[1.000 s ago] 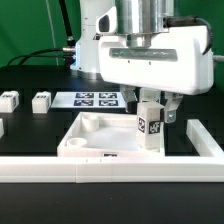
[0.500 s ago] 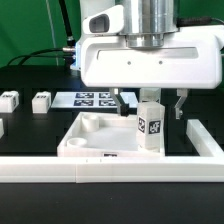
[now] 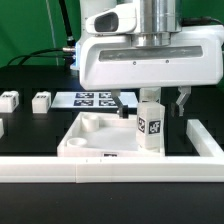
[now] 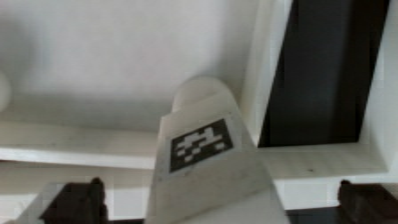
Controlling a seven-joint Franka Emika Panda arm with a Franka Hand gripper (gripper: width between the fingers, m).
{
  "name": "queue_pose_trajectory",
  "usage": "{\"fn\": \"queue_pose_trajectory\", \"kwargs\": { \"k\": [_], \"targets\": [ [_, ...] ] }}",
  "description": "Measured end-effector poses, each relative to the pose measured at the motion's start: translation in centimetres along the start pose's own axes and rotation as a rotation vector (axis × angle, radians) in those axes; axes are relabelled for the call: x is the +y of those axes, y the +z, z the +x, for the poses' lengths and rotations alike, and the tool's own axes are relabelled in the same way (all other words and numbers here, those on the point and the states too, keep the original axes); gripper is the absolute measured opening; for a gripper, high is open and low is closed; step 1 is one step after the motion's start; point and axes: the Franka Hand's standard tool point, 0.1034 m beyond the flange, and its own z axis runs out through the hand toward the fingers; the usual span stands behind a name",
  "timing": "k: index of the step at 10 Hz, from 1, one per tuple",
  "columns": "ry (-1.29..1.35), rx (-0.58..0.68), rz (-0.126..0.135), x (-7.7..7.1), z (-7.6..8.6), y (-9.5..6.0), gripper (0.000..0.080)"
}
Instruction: Assemble square table
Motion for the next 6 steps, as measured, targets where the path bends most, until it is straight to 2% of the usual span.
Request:
{"fn": "queue_pose_trajectory", "kwargs": {
  "k": [3,4,5,6],
  "targets": [
    [-0.186,0.000,-0.009,0.17,0.06,-0.04,0.0649],
    [-0.181,-0.001,-0.009,0.17,0.05,-0.02,0.0513],
    [-0.181,-0.001,-0.009,0.19,0.05,-0.02,0.0513],
    [-0.181,-0.001,-0.009,0.19,0.05,-0.02,0.0375]
  ]
}}
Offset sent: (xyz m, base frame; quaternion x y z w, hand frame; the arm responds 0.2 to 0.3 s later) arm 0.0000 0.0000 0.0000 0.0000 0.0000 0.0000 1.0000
